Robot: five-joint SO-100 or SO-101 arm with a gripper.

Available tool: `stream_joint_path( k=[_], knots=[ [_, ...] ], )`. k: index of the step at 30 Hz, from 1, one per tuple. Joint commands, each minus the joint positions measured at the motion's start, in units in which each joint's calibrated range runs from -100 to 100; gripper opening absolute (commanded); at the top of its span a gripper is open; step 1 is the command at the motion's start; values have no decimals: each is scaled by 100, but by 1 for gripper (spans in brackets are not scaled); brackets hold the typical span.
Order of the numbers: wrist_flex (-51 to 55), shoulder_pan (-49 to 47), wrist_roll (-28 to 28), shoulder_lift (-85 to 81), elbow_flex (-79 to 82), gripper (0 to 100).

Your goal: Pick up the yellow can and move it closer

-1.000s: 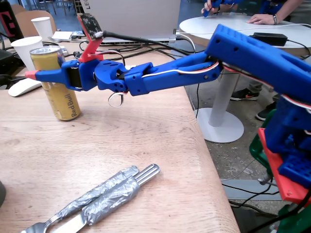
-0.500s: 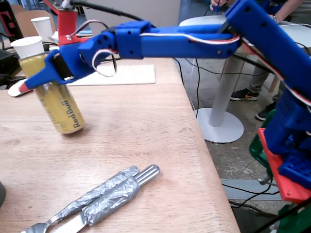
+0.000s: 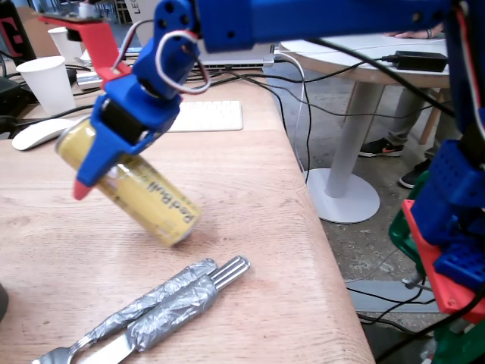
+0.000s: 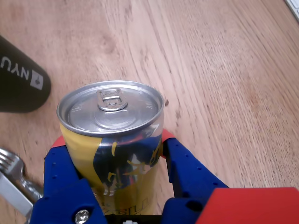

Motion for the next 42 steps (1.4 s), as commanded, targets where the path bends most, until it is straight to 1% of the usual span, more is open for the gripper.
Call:
stream_joint_path(
  k=[1, 5, 9, 11, 13, 20, 22, 25, 27, 30, 31, 34, 37, 39, 42],
  knots=[
    [-437, -83, -20, -1597, 1304, 23],
    [-2407, -133, -15, -2343, 3437, 23],
    [-4205, -793, 10, -3321, 5636, 23],
    [-5043, -945, 44, -3664, 6476, 23],
    [-5601, -945, 54, -3964, 6995, 23],
    [-5749, -1013, 54, -5791, 8751, 23],
    [-5749, -1301, 49, -5920, 8874, 23],
    [-5757, -1149, 49, -6151, 8864, 24],
    [-5970, -1132, 34, -6443, 9025, 24],
    [-6685, -1064, 54, -6383, 9270, 24],
    [-6915, -895, 54, -6366, 9317, 24],
    [-7259, -556, 54, -6357, 9704, 24],
    [-7645, -506, 59, -6400, 10176, 24],
    [-7703, -506, 59, -6451, 10478, 24],
    [-7695, -506, 59, -6460, 10506, 24]
  ],
)
